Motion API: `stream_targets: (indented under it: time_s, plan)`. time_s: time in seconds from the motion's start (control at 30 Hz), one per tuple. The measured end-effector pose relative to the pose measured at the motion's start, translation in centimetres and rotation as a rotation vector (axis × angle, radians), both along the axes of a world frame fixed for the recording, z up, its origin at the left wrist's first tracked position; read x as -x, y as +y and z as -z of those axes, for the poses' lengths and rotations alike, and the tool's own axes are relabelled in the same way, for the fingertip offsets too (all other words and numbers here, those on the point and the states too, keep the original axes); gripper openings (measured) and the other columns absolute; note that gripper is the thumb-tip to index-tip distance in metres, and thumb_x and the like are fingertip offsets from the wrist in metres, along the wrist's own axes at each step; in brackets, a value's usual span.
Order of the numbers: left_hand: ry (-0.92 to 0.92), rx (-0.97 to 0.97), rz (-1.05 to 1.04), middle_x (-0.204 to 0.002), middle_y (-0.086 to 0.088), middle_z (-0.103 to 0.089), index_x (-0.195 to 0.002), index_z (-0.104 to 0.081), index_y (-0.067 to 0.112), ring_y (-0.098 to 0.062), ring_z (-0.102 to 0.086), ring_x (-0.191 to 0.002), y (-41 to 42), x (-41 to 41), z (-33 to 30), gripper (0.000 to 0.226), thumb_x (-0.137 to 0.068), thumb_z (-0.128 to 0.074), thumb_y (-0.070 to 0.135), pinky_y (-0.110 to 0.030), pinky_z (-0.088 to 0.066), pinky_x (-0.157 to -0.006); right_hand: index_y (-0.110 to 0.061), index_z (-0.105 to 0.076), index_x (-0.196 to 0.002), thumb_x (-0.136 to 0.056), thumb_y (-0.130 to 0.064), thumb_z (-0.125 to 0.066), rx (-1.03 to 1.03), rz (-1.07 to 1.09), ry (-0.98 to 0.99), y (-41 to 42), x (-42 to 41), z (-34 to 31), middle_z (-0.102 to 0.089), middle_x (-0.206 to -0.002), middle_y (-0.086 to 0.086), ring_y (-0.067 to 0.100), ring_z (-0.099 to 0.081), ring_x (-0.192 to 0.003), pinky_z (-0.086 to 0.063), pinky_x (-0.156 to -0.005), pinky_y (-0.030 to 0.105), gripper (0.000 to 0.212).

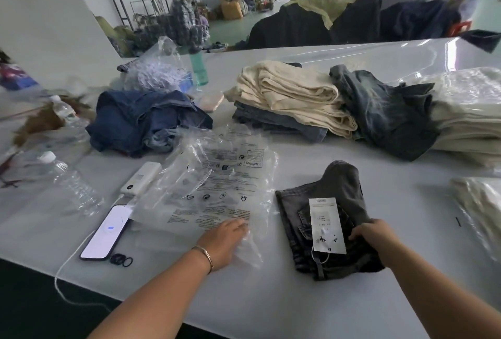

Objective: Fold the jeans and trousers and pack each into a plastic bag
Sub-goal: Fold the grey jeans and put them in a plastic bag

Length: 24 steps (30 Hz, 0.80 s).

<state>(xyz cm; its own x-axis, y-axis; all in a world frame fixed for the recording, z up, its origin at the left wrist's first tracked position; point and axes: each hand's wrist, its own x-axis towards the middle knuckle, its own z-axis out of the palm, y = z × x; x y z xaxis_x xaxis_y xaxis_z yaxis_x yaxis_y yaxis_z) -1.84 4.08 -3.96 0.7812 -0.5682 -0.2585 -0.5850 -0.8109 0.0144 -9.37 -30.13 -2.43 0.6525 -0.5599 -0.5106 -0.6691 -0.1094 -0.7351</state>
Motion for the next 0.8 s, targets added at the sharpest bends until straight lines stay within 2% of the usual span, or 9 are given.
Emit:
stream_targets:
  time_s: [0.07,0.17,0.23,0.33,0.5,0.57,0.67,0.73,0.8]
  plan:
    - [-0.022,0.113,-0.058,-0.141,0.008,-0.041,-0.131,-0.050,0.025,-0.018,-0.043,-0.127,0.3,-0.3,-0.4,0.048,-0.084,-0.055,0.016,-0.032,-0.044,-0.098,0.003,-0.063,-0.081,-0.066,0.007,-0.068,0.029,-0.026,0.004,-0.6,0.4,-0.3,-0.064,-0.074,0.017,0.032,-0.061,-0.069,-0.053,-0.061,0.034,0.016]
    - [-0.059,0.148,-0.067,-0.114,0.004,-0.061,-0.104,-0.067,0.020,-0.019,-0.057,-0.106,0.7,-0.7,-0.9,0.022,-0.091,-0.054,0.033,-0.032,-0.048,-0.084,0.003,-0.060,-0.092,-0.071,0.006,-0.068,0.050,-0.036,-0.001,-1.2,1.0,-0.1,-0.064,-0.087,0.020,0.036,-0.061,-0.082,-0.053,-0.073,0.040,0.023]
    - [-0.099,0.240,-0.140,-0.100,0.001,-0.065,-0.095,-0.067,0.021,-0.022,-0.060,-0.095,0.6,-0.7,-1.2,0.026,-0.096,-0.047,0.037,-0.031,-0.045,-0.073,0.003,-0.059,-0.098,-0.074,0.005,-0.069,0.045,-0.016,-0.026,-1.4,1.4,0.4,-0.065,-0.093,0.020,0.036,-0.061,-0.088,-0.052,-0.081,0.044,0.026]
    - [-0.164,0.341,-0.353,-0.082,-0.003,-0.062,-0.079,-0.061,0.017,-0.026,-0.060,-0.083,-0.7,-1.0,-2.2,0.036,-0.097,-0.042,0.041,-0.030,-0.033,-0.059,-0.001,-0.059,-0.102,-0.077,0.003,-0.070,0.044,0.007,-0.077,-1.8,2.3,0.9,-0.065,-0.094,0.017,0.034,-0.061,-0.088,-0.051,-0.084,0.044,0.028]
    - [-0.102,0.682,-0.655,-0.064,-0.005,-0.057,-0.064,-0.056,0.014,-0.027,-0.055,-0.069,-6.3,-2.6,-4.8,0.041,-0.098,-0.045,0.035,-0.032,-0.040,-0.059,-0.007,-0.062,-0.108,-0.076,0.009,-0.065,0.122,-0.030,-0.079,-4.3,3.8,0.2,-0.065,-0.085,0.010,0.026,-0.061,-0.077,-0.050,-0.066,0.033,0.036]
    - [0.015,0.843,-0.673,-0.059,-0.004,-0.055,-0.058,-0.050,0.015,-0.025,-0.053,-0.063,-9.7,-2.6,-5.5,0.042,-0.097,-0.046,0.029,-0.032,-0.040,-0.059,-0.010,-0.063,-0.110,-0.075,0.010,-0.062,0.232,-0.087,-0.064,-5.7,4.1,-0.7,-0.065,-0.082,0.007,0.025,-0.060,-0.075,-0.052,-0.068,0.034,0.040]
    - [0.295,0.891,-0.580,-0.056,0.000,-0.056,-0.063,-0.054,0.017,-0.019,-0.052,-0.052,-15.2,-1.1,-5.0,0.036,-0.096,-0.047,0.027,-0.027,-0.043,-0.054,-0.031,-0.059,-0.115,-0.076,-0.002,-0.052,0.629,-0.210,0.034,-7.0,4.8,-2.4,-0.062,-0.076,-0.006,0.013,-0.055,-0.064,-0.042,-0.051,0.024,0.049]
    - [0.478,0.814,-0.528,-0.063,0.002,-0.061,-0.072,-0.058,0.019,-0.011,-0.055,-0.049,-17.8,0.4,-3.9,0.030,-0.098,-0.045,0.029,-0.019,-0.043,-0.047,-0.039,-0.047,-0.129,-0.080,-0.009,-0.047,0.932,-0.318,0.098,-6.9,5.0,-3.1,-0.065,-0.088,-0.008,0.014,-0.055,-0.069,-0.039,-0.052,0.025,0.057]
    - [0.526,0.685,-0.464,-0.069,0.001,-0.063,-0.072,-0.056,0.018,-0.010,-0.056,-0.052,-19.5,1.4,-2.6,0.033,-0.099,-0.041,0.029,-0.017,-0.044,-0.047,-0.034,-0.025,-0.146,-0.087,-0.020,-0.045,1.049,-0.452,0.135,-6.3,4.8,-2.5,-0.060,-0.114,-0.005,0.017,-0.053,-0.092,-0.043,-0.066,0.029,0.064]
